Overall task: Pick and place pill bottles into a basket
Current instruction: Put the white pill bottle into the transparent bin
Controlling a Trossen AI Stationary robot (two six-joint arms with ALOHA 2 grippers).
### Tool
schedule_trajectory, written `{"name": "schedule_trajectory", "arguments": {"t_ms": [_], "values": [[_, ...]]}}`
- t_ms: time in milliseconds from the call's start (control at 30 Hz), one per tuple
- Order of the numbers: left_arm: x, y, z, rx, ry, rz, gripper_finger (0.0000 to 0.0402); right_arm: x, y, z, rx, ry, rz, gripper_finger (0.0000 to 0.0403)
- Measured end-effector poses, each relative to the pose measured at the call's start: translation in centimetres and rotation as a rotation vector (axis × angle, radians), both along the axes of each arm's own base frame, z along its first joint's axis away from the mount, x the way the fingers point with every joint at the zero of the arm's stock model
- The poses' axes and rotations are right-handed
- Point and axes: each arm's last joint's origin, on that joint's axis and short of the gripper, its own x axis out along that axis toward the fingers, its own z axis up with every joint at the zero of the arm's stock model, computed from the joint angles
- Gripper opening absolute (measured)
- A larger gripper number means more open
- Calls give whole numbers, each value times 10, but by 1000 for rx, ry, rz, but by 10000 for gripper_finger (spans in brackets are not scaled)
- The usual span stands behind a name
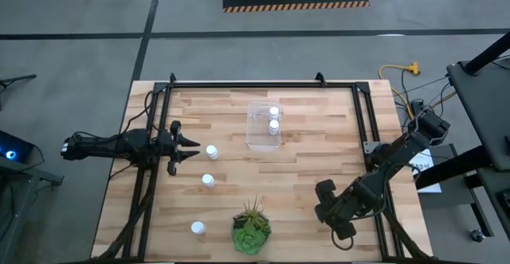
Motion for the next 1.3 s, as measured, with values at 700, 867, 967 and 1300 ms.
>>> {"name": "schedule_trajectory", "arguments": {"t_ms": [700, 867, 967, 1300], "values": [[0, 0, 0, 0, 0, 0, 107, -3, -2, -11, 29, 20, -12, 210], [0, 0, 0, 0, 0, 0, 107, -3, -3, -13, 30, 27, -16, 210], [0, 0, 0, 0, 0, 0, 107, -3, -3, -13, 30, 27, -17, 210], [0, 0, 0, 0, 0, 0, 107, -4, -3, -14, 28, 29, -18, 200]]}}
